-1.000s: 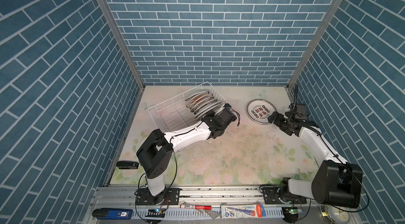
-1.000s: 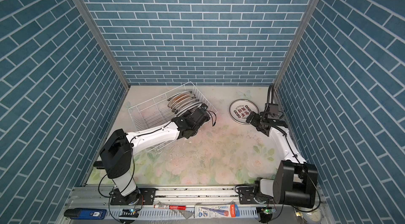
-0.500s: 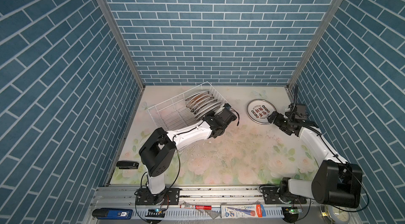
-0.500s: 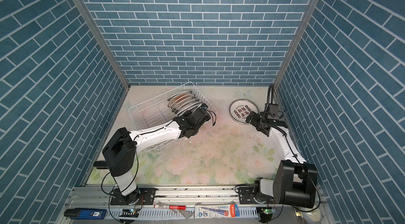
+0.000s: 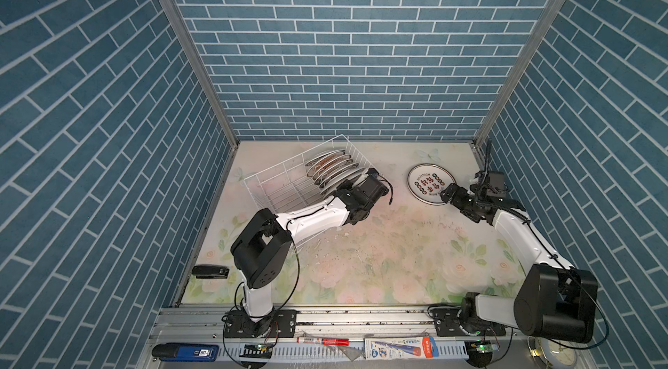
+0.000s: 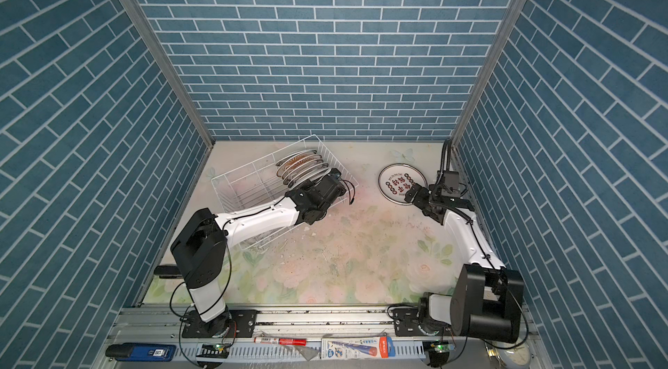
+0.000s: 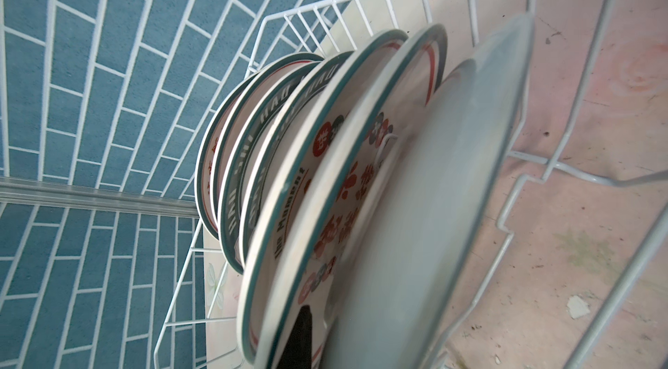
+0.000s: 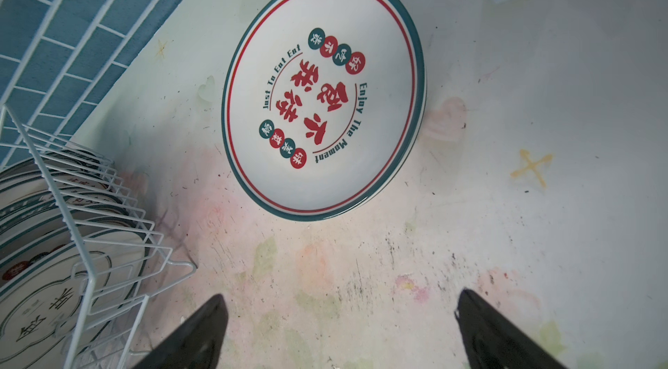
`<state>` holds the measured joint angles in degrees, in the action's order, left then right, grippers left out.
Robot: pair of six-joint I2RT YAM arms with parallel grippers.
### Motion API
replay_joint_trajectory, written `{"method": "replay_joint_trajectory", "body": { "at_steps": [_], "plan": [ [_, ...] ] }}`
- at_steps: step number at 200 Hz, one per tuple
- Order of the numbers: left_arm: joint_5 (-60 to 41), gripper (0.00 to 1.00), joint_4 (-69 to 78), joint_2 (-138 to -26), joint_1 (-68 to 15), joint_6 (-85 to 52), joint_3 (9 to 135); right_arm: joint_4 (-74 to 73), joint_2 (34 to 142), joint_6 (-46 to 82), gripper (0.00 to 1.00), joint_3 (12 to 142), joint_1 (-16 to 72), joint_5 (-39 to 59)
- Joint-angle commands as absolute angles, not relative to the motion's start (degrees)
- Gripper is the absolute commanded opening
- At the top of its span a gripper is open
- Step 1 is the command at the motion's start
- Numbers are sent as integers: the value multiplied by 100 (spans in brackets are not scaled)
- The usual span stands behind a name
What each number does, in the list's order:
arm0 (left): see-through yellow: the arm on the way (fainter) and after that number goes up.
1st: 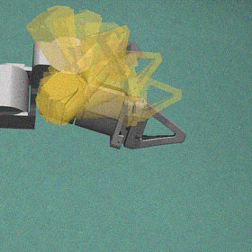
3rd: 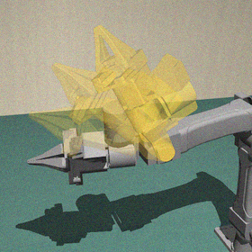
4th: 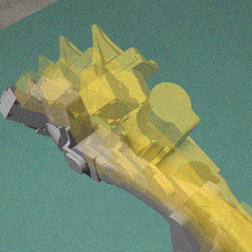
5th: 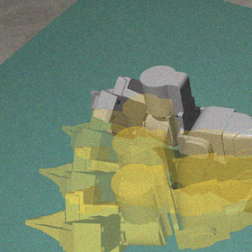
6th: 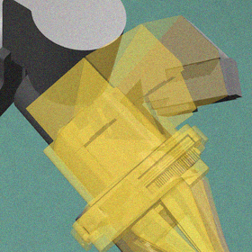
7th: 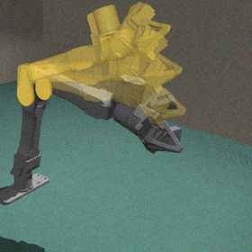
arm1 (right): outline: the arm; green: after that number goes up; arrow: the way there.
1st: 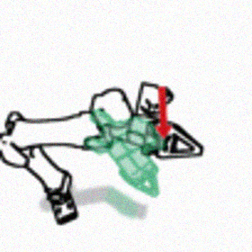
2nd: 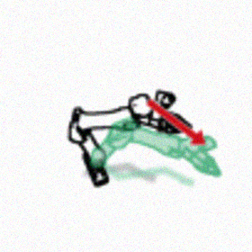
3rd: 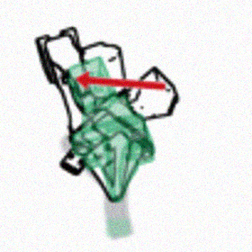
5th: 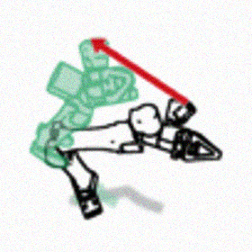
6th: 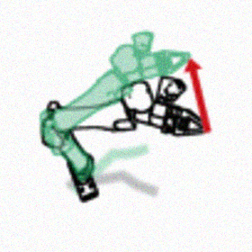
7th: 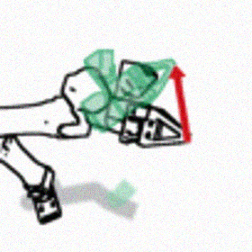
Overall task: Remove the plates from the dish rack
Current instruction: 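Lower the left gripper onto the next rack plate while the right gripper withdraws, then grasp the outermost white plate's rim with the left gripper and lift it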
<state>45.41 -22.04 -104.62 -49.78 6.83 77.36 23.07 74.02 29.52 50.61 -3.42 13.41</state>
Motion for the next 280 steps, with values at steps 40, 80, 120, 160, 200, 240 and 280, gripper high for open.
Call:
{"method": "replay_joint_trajectory", "body": {
  "at_steps": [40,80,120,160,200,240,280],
  "plan": [
    [4354,7,-2215,-10685,-4957,694,7754,2247,7317,2769,99,4860,-338,1441],
    [4407,1,-2237,-10624,-4957,686,7744,2219,7346,2769,99,4869,-343,1476],
    [4460,0,-2327,-10440,-4972,685,7702,2164,7383,2795,99,4851,-343,1511],
    [4649,0,-2347,-10223,-5115,725,7639,2103,7417,2821,99,4875,-345,1581],
    [4886,0,-2433,-10015,-5410,809,7686,2086,7427,2822,99,4861,-343,1608],
    [4955,0,-2531,-9716,-5587,789,7674,2074,7400,2830,99,4860,-342,1634],
    [4803,0,-2664,-9303,-5817,778,7650,2098,7376,2830,99,4869,-345,1644]
  ]
}}
